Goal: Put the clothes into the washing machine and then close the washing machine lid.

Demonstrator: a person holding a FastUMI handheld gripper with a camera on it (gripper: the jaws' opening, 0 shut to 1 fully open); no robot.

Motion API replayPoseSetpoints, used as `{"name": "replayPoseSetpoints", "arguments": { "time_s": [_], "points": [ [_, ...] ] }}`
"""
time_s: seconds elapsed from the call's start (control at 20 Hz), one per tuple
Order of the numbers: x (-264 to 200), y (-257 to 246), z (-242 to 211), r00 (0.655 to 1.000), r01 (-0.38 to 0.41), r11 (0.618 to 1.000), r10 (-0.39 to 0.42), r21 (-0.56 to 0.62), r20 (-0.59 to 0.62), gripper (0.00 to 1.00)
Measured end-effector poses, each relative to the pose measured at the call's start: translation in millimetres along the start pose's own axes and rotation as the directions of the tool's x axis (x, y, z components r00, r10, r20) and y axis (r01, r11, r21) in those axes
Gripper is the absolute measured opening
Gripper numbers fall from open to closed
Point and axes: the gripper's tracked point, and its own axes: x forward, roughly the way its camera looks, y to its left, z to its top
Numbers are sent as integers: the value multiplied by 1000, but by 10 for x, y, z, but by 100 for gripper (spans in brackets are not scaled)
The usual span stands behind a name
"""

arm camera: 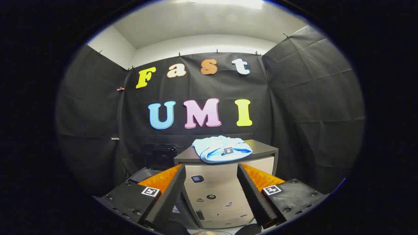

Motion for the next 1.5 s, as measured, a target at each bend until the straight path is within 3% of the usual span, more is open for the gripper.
{"name": "replayPoseSetpoints", "arguments": {
  "time_s": [0.85, 1.5],
  "points": [
    [68, 20, 86, 1000, -17, 1000, 17, -6, 0, 98],
    [764, -1, 452, 1000, -18, 999, 18, 30, 19, 98]
  ]
}}
